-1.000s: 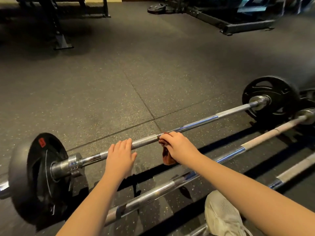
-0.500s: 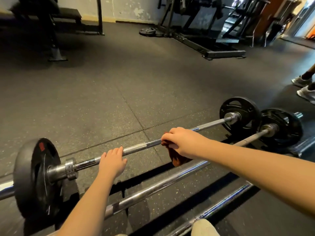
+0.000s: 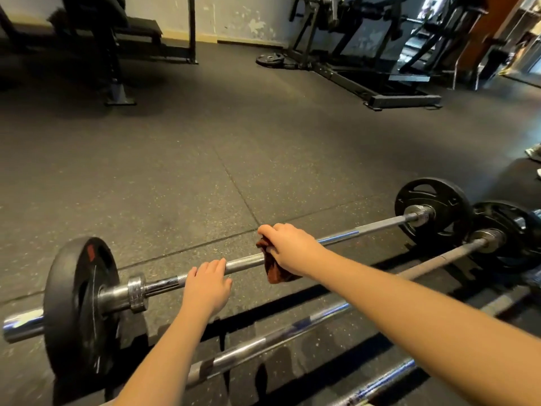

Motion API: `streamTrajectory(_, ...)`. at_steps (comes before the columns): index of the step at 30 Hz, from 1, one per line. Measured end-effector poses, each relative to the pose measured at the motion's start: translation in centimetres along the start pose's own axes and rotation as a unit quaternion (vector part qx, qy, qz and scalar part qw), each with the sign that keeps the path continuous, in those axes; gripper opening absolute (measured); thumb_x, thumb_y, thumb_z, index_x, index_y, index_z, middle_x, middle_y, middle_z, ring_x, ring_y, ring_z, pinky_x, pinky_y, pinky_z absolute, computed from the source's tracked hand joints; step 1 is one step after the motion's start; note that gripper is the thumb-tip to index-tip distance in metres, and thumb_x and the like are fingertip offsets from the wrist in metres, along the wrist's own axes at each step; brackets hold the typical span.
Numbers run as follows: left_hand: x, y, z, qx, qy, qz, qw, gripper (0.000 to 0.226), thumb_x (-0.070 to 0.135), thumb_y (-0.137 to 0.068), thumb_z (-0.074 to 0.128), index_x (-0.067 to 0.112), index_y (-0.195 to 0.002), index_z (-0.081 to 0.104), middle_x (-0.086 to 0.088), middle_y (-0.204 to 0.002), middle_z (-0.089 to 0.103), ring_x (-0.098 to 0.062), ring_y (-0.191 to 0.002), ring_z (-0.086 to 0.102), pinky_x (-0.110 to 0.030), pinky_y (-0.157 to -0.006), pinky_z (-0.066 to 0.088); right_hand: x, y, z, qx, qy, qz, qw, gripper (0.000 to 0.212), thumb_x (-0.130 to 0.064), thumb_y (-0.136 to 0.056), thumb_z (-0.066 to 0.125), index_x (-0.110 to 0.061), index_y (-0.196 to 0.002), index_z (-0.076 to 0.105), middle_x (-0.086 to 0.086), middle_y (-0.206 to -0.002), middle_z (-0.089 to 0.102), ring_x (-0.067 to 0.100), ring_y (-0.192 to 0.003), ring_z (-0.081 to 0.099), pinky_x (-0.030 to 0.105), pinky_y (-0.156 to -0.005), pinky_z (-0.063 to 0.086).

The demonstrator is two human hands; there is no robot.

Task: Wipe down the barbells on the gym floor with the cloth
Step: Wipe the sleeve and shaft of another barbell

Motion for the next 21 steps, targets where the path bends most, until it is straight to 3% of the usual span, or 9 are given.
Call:
streamTrajectory(4, -0.5, -0.1, 0.1, 0.024, 0.004, 0.030, 0.999, 0.055, 0.039, -0.101, 0.035, 0.019, -0.151, 0.023, 0.005, -0.154, 0.030, -0.014, -0.140, 0.028, -0.033, -0.112, 0.019, 0.3, -3.7, 5.2, 0.081, -0.166, 0.099, 0.978, 0.025, -0.016, -0.097, 0.050, -0.013, -0.122, 0.048, 0.011, -0.121, 0.057, 0.032, -0.115, 0.051, 0.044, -0.092, 0.044)
streamTrajectory(6, -0.7, 0.0, 0.3, 0.030, 0.005, 0.035, 0.999, 0.056, 0.039, -0.101, 0.034, 0.019, -0.151, 0.022, 0.006, -0.155, 0.028, -0.014, -0.141, 0.026, -0.032, -0.113, 0.018, -0.8, -4.5, 8.9, 0.104, -0.232, 0.106, 0.961, 0.025, -0.015, -0.095, 0.051, -0.014, -0.120, 0.054, 0.006, -0.123, 0.057, 0.028, -0.122, 0.048, 0.040, -0.100, 0.039)
streamTrajectory(8, -1.1, 0.1, 0.5, 0.043, 0.002, 0.041, 0.998, 0.055, 0.039, -0.101, 0.034, 0.020, -0.151, 0.021, 0.007, -0.155, 0.027, -0.012, -0.141, 0.024, -0.032, -0.114, 0.017, -1.9, -4.7, 11.5, 0.115, -0.201, 0.080, 0.969, 0.031, -0.018, -0.095, 0.050, -0.019, -0.126, 0.054, -0.002, -0.134, 0.050, 0.021, -0.134, 0.036, 0.039, -0.115, 0.023)
streamTrajectory(10, -1.5, 0.1, 0.6, 0.051, 0.003, 0.050, 0.997, 0.055, 0.039, -0.101, 0.033, 0.019, -0.151, 0.020, 0.007, -0.155, 0.026, -0.012, -0.142, 0.023, -0.032, -0.115, 0.016, -0.9, -5.2, 12.1, 0.125, -0.181, 0.062, 0.974, 0.031, -0.019, -0.095, 0.048, -0.023, -0.125, 0.055, -0.005, -0.131, 0.051, 0.017, -0.133, 0.036, 0.042, -0.119, 0.014)
streamTrajectory(12, -1.8, 0.2, 0.7, 0.056, 0.004, 0.051, 0.997, 0.055, 0.039, -0.101, 0.032, 0.019, -0.152, 0.020, 0.007, -0.156, 0.025, -0.012, -0.142, 0.022, -0.032, -0.116, 0.015, 0.8, -6.5, 11.8, 0.119, -0.160, 0.080, 0.977, 0.027, -0.023, -0.096, 0.046, -0.024, -0.120, 0.059, -0.004, -0.123, 0.055, 0.019, -0.125, 0.041, 0.040, -0.115, 0.017)
streamTrajectory(16, -1.9, 0.3, 1.1, 0.058, 0.014, 0.057, 0.997, 0.055, 0.038, -0.101, 0.033, 0.018, -0.152, 0.021, 0.006, -0.156, 0.026, -0.012, -0.142, 0.022, -0.033, -0.116, 0.015, 0.1, -7.2, 12.2, 0.164, -0.157, 0.209, 0.951, 0.027, -0.030, -0.098, 0.044, -0.021, -0.114, 0.064, 0.004, -0.118, 0.052, 0.026, -0.118, 0.044, 0.040, -0.114, 0.021)
streamTrajectory(18, -2.0, 0.5, 1.2, 0.061, 0.024, 0.061, 0.996, 0.055, 0.036, -0.101, 0.036, 0.017, -0.151, 0.025, 0.005, -0.155, 0.029, -0.013, -0.142, 0.025, -0.034, -0.116, 0.017, -2.2, -6.6, 13.1, 0.194, -0.170, 0.160, 0.953, 0.028, -0.033, -0.097, 0.045, -0.020, -0.113, 0.064, 0.005, -0.118, 0.055, 0.026, -0.119, 0.045, 0.044, -0.117, 0.016)
streamTrajectory(21, -2.2, 0.6, 1.2, 0.066, 0.032, 0.069, 0.995, 0.054, 0.035, -0.101, 0.037, 0.016, -0.151, 0.026, 0.003, -0.155, 0.030, -0.014, -0.142, 0.026, -0.035, -0.117, 0.017, -0.2, -6.4, 12.4, 0.176, -0.187, 0.074, 0.964, 0.029, -0.031, -0.094, 0.046, -0.022, -0.112, 0.066, 0.003, -0.111, 0.061, 0.025, -0.110, 0.052, 0.042, -0.110, 0.026)
Point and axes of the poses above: each hand's wrist, its own y-axis away from the middle knuckle, its own z-axis out of the palm, x = y × z, the point moved 4 cm from there along -y, towards the middle knuckle
